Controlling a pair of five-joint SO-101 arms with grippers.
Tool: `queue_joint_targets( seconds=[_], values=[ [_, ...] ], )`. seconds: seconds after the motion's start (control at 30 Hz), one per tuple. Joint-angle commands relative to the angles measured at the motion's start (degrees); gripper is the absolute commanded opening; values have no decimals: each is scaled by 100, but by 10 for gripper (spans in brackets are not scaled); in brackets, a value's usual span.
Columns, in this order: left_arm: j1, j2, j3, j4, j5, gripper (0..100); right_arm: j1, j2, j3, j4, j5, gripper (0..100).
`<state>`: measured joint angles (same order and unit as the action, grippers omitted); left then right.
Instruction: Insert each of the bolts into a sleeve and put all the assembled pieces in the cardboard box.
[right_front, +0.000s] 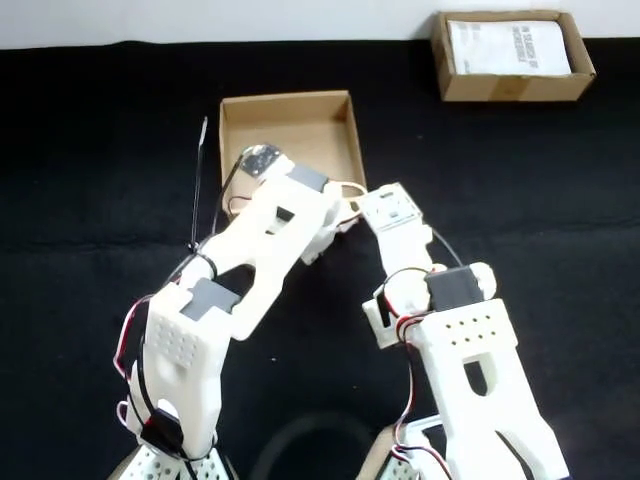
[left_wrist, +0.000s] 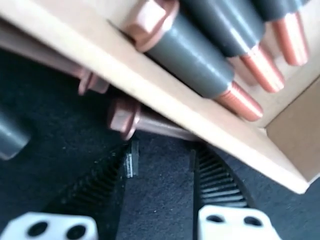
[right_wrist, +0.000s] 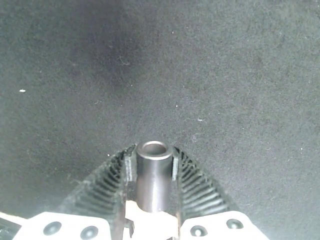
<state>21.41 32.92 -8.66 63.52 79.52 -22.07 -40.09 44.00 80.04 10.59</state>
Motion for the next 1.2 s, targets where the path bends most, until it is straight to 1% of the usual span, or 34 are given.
queue_joint_targets(
  seconds=[0.0, 0.13, 0.23, 0.3, 0.57, 0.67, 0.8, 1.03, 1.1, 1.17],
  values=[
    [-101, -40, -215, -141, 114, 182, 31, -145, -13, 4, 79, 6],
    [-171, -40, -400, -114, 132, 182, 31, -145, -13, 4, 114, 6],
    [-303, 13, -505, -202, 281, 181, 40, -84, -13, 13, 316, 6],
    [-418, 22, -523, -316, 431, 181, 57, 57, -22, 13, 316, 6],
    [-743, -4, -558, -396, 466, 181, 31, 576, -75, -31, 316, 6],
    [-752, -40, -558, -378, 466, 181, 31, 629, -75, -31, 325, 6],
    [-725, -48, -699, -343, 466, 181, 31, 637, -75, -31, 607, 6],
    [-690, -13, -1508, 466, 466, 181, 31, 637, -75, -40, 633, 6],
    [-725, 57, -1569, 431, 466, 181, 31, 637, -75, -40, 633, 6],
    [-734, 207, -1499, 220, 457, 181, 31, 637, -75, -92, 642, 6]
  ],
)
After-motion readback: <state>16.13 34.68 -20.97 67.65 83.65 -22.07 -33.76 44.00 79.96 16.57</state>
